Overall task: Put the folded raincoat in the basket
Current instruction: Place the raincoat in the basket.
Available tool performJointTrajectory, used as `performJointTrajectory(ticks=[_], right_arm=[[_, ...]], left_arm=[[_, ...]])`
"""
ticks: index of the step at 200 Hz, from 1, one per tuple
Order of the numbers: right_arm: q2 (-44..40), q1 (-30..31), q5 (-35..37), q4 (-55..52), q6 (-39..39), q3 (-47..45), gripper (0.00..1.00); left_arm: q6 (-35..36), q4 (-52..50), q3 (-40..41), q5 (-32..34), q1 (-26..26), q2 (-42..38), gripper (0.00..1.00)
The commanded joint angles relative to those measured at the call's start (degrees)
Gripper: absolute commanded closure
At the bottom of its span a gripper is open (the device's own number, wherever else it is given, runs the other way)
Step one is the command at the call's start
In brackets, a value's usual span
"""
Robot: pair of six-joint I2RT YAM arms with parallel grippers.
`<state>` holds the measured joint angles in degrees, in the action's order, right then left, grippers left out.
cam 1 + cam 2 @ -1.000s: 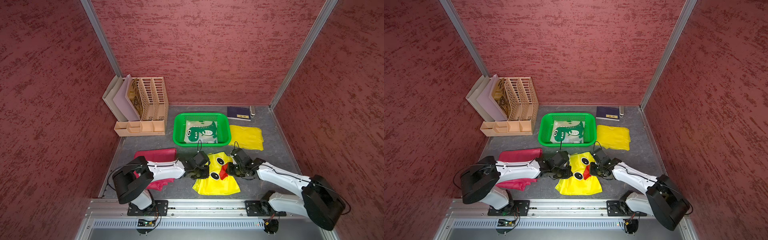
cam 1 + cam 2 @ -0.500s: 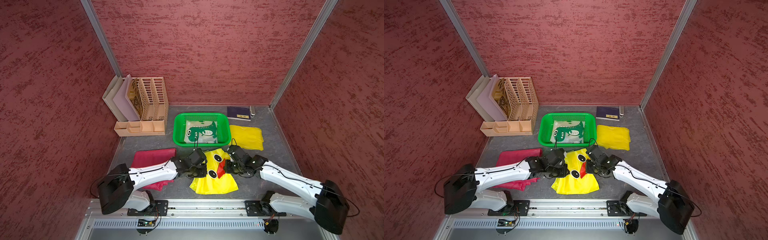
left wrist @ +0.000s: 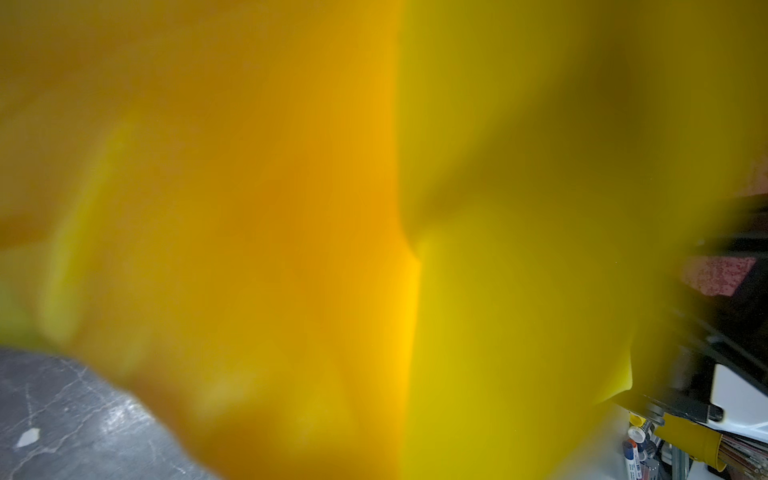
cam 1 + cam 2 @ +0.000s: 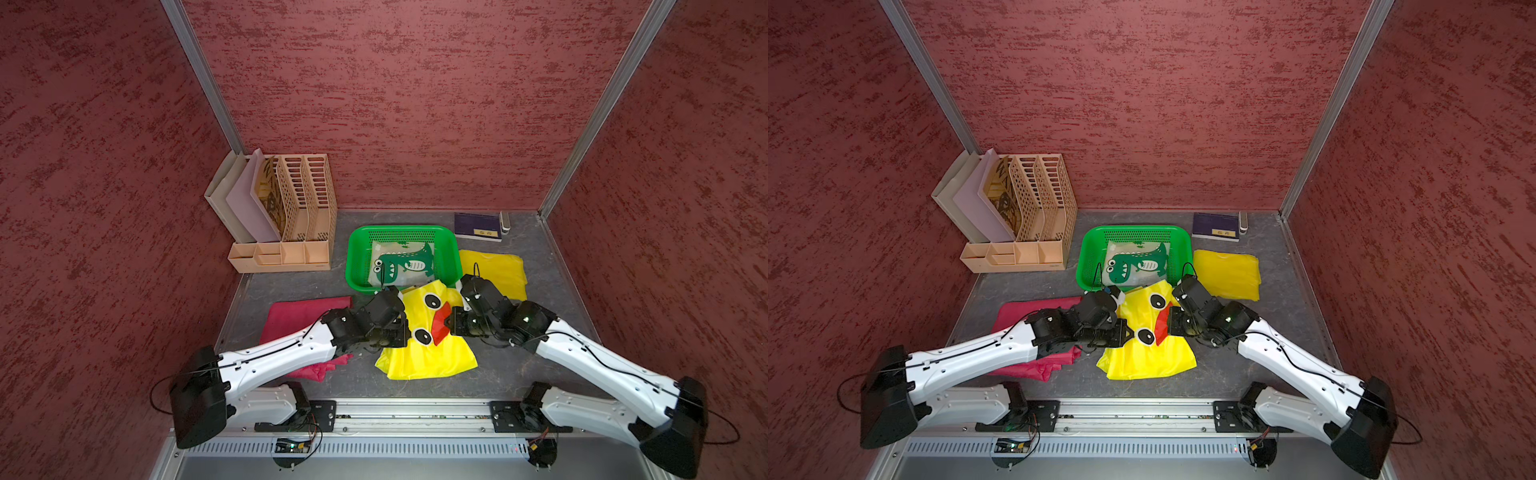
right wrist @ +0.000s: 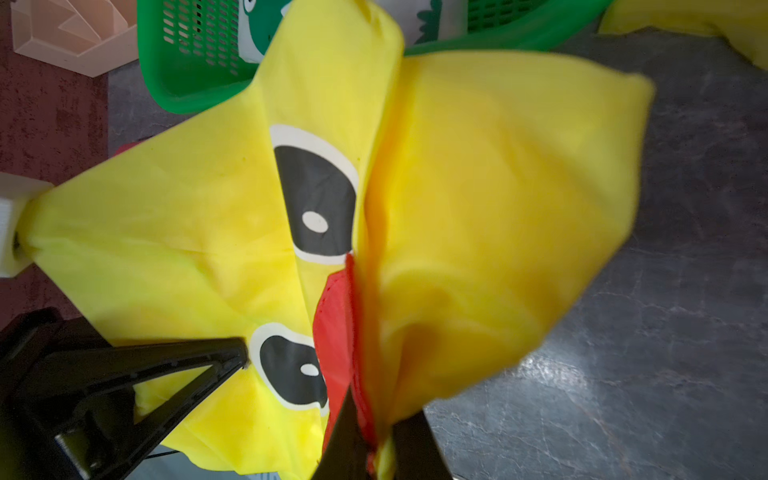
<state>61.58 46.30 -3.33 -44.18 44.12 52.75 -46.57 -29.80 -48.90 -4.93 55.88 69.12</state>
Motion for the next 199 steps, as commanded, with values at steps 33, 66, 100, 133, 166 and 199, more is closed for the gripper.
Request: performJointTrajectory(ticks=[33, 66, 100, 133, 166, 199], right_arm=[[4.84, 0.62, 2.74, 0.31, -2.26, 8.89, 1.0], [9.33, -0.39, 3.33, 0.11, -4.15, 14.79, 1.0], [13.23, -4.1, 2.1, 0.97, -7.26, 19.98, 1.0], [18.32, -7.85, -1.6, 2.76, -10.11, 25.22, 1.0], [23.77, -11.88, -2.96, 6.03, -11.0, 27.14, 1.0], [28.0, -15.43, -6.01, 10.09, -11.05, 28.28, 1.0]], left_arm=[[5.07, -0.94, -4.17, -1.92, -7.19, -3.22, 1.0], [8.33, -1.97, -8.37, -3.84, -11.47, -1.64, 1.0], [11.93, -1.33, -11.2, -5.07, -15.89, 0.67, 1.0], [15.1, -0.02, -14.53, -10.29, -21.9, 4.97, 1.0], [17.8, 1.5, -18.96, -13.96, -26.37, 10.95, 1.0], [20.51, 5.14, -21.69, -15.94, -30.46, 16.62, 1.0]])
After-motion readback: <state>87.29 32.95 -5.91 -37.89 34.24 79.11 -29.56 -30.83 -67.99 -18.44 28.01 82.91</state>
